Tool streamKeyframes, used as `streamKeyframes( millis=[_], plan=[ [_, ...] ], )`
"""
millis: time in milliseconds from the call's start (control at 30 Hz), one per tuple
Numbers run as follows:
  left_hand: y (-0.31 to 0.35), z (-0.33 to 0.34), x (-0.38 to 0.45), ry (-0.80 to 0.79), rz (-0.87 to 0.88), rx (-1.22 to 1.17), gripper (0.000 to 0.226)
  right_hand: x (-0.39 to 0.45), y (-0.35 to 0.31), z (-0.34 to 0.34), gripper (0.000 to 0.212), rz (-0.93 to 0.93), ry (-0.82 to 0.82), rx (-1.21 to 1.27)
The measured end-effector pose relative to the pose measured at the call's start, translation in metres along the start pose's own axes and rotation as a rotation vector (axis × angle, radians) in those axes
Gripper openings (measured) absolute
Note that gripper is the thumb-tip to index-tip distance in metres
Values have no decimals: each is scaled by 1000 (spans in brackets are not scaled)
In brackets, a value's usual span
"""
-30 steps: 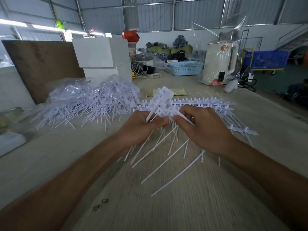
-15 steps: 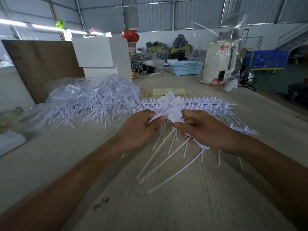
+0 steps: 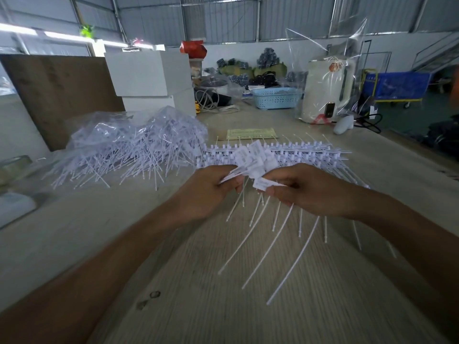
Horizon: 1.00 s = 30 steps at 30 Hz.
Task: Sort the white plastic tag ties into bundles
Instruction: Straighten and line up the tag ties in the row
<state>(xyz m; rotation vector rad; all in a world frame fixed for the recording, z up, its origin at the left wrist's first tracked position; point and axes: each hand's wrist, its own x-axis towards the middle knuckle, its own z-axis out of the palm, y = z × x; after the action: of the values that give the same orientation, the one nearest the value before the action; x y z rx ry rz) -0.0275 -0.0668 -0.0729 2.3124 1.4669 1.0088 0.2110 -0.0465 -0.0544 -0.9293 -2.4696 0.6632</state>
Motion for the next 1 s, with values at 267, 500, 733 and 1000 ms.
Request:
streamKeyframes(
  millis=[267,500,733,1000],
  plan=[
    [-2,-23,-4,79,-178,-194,33,-15,17,-24,17,82,-80,89],
    [28,0,-6,41,-161,-285,49,1,-16,18,45,16,204,467],
    [38,0,-9,72,-85,-377,53,3,-26,31,22,126,273,513],
    [31,2,-5,81,-176,-366,46,-1,-28,35,30,-2,272,110]
  ],
)
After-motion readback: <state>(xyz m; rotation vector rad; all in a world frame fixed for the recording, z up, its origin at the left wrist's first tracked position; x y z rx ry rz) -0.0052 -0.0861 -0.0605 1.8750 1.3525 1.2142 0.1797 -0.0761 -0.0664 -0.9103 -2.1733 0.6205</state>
